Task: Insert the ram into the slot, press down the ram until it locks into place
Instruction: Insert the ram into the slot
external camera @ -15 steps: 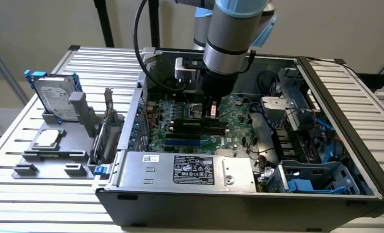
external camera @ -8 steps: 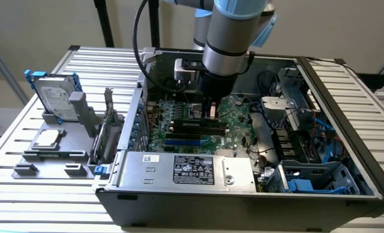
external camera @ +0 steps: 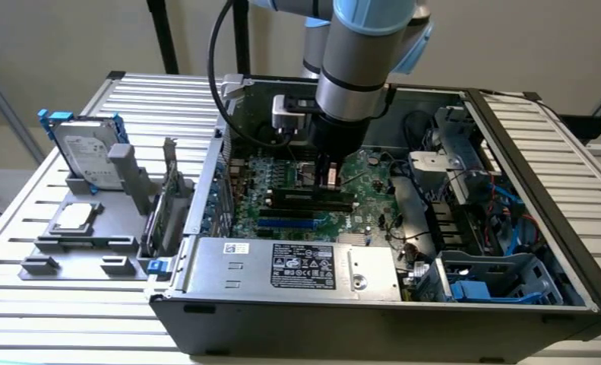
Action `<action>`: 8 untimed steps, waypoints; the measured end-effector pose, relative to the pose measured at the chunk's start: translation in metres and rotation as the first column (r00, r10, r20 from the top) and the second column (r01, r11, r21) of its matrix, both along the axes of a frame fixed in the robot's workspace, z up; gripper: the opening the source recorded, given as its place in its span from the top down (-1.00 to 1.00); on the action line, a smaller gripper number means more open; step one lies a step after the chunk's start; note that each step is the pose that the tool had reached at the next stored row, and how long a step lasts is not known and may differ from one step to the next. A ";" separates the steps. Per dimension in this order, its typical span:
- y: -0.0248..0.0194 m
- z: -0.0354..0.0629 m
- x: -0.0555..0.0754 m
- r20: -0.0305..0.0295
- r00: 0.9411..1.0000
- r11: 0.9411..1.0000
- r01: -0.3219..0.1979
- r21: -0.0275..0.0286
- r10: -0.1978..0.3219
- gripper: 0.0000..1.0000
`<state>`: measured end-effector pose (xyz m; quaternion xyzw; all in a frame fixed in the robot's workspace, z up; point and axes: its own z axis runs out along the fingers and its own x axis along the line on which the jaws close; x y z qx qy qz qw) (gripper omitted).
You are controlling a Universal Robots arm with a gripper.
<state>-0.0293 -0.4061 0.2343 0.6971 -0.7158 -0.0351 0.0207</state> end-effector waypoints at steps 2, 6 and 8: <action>0.0007 -0.0008 0.000 0.000 1.000 1.000 -0.001 0.000 0.001 0.73; 0.0016 -0.0022 0.000 0.000 1.000 1.000 -0.007 0.000 0.007 0.73; 0.0021 -0.0029 0.000 0.000 1.000 1.000 -0.008 0.000 0.008 0.73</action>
